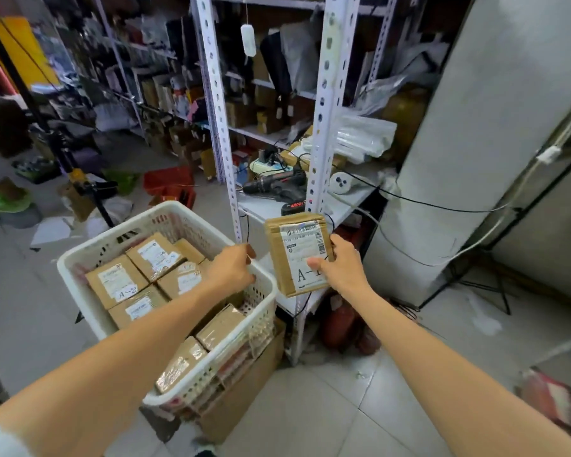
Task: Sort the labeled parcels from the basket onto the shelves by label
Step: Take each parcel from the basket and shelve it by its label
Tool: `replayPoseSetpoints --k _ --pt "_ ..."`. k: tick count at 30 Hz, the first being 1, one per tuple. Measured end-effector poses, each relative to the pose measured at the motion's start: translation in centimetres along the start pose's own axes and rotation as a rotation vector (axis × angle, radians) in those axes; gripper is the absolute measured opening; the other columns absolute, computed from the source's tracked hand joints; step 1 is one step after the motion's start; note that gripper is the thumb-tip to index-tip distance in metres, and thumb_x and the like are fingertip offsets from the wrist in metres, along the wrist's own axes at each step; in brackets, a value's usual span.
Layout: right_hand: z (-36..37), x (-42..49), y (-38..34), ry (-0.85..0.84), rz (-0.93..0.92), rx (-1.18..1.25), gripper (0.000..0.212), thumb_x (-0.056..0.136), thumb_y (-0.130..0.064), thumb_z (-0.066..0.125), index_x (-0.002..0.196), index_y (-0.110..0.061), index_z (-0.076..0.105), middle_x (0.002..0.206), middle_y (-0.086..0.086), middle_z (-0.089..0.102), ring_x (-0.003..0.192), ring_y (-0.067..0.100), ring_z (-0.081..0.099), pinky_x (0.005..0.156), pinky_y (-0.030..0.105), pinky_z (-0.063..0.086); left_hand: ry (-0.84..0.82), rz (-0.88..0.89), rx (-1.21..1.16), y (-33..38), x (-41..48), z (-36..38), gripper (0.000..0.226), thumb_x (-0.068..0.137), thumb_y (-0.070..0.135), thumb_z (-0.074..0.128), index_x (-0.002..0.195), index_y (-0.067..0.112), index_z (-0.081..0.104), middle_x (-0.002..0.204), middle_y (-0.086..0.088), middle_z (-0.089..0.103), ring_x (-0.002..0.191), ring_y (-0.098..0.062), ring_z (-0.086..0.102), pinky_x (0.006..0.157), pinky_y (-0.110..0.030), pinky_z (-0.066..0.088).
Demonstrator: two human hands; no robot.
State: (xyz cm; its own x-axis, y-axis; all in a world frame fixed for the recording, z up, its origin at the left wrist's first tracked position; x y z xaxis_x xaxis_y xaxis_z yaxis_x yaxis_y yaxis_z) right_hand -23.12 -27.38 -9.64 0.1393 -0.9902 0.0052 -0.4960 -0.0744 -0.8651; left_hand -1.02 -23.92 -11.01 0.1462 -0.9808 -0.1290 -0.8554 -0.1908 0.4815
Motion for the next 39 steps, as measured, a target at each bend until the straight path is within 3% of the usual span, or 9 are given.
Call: replayPoseSetpoints --k 6,10,14,21,26,32,39 --pt "-7.9 -3.1 3.1 0.109 0.051 -0.024 0.034 0.075 -0.012 0.08 0.102 -0.022 0.062 0.097 -0.007 0.071 0.091 0.011 0.067 0.089 0.039 0.053 -0.116 0.182 0.052 7.9 0.7 3.7 0.047 0.074 0.014 0.074 0.118 0.015 0.057 0.112 -0.002 0.062 0.1 -0.021 0.06 0.084 -0.037 0.053" --pt "-14.8 -5.5 4.5 0.333 0.128 0.039 0.031 0.079 -0.008 0.076 0.105 -0.015 0.061 0.095 -0.008 0.069 0.087 0.01 0.066 0.083 0.032 0.054 -0.181 0.359 0.057 14.9 1.0 5.6 0.042 0.073 0.012 0.073 0.112 0.006 0.06 0.107 -0.01 0.064 0.098 -0.027 0.061 0.075 -0.033 0.05" --pt "-22.1 -8.1 4.8 0.569 0.161 0.003 0.036 0.078 -0.01 0.077 0.11 -0.018 0.062 0.095 -0.007 0.07 0.088 0.01 0.067 0.085 0.038 0.055 -0.236 0.571 0.035 23.7 1.1 6.4 0.048 0.068 0.019 0.077 0.112 0.013 0.06 0.103 -0.002 0.064 0.098 -0.022 0.061 0.081 -0.041 0.053" --pt "-32.0 -13.6 4.4 0.954 0.225 -0.062 0.042 0.079 -0.017 0.077 0.117 -0.019 0.061 0.108 -0.005 0.071 0.1 0.016 0.066 0.088 0.045 0.055 -0.243 0.83 0.029 38.0 0.9 5.7 0.049 0.073 0.021 0.079 0.117 0.017 0.056 0.106 0.0 0.061 0.097 -0.019 0.06 0.086 -0.039 0.053" --pt "-36.6 -18.4 2.1 1.146 0.265 -0.106 0.039 0.084 -0.012 0.072 0.12 -0.011 0.058 0.117 0.003 0.068 0.103 0.016 0.064 0.08 0.024 0.053 -0.28 0.995 -0.031 45.1 -1.1 5.4 0.046 0.073 0.018 0.079 0.114 0.017 0.058 0.106 -0.004 0.065 0.096 -0.023 0.062 0.085 -0.041 0.055" --pt "-40.0 -25.6 -1.5 1.368 0.289 -0.107 0.036 0.085 -0.012 0.07 0.119 -0.014 0.057 0.118 0.003 0.067 0.102 0.019 0.066 0.07 0.016 0.053 -0.366 1.265 -0.102 52.5 -7.5 5.6 0.045 0.072 0.015 0.081 0.113 0.02 0.061 0.102 -0.002 0.068 0.091 -0.022 0.065 0.084 -0.04 0.055" --pt "-42.0 -36.2 -4.5 1.626 0.376 -0.224 0.04 0.082 -0.009 0.071 0.119 -0.014 0.058 0.114 0.0 0.069 0.101 0.018 0.066 0.084 0.028 0.056 -0.49 1.546 -0.15 59.5 -16.3 5.7 0.044 0.074 0.015 0.08 0.114 0.019 0.061 0.1 -0.001 0.067 0.083 -0.018 0.064 0.079 -0.036 0.055"
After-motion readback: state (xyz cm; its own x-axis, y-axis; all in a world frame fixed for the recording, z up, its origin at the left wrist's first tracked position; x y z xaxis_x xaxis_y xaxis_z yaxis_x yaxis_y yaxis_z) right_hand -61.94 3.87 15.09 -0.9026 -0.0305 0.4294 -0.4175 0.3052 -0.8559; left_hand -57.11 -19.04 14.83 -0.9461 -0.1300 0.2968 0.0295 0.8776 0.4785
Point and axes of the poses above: each hand's wrist, its own x-axis towards the middle knuckle, its own z-axis out of the palm, y = z × x, the point moved 7 cm from there along x, towards the middle knuckle
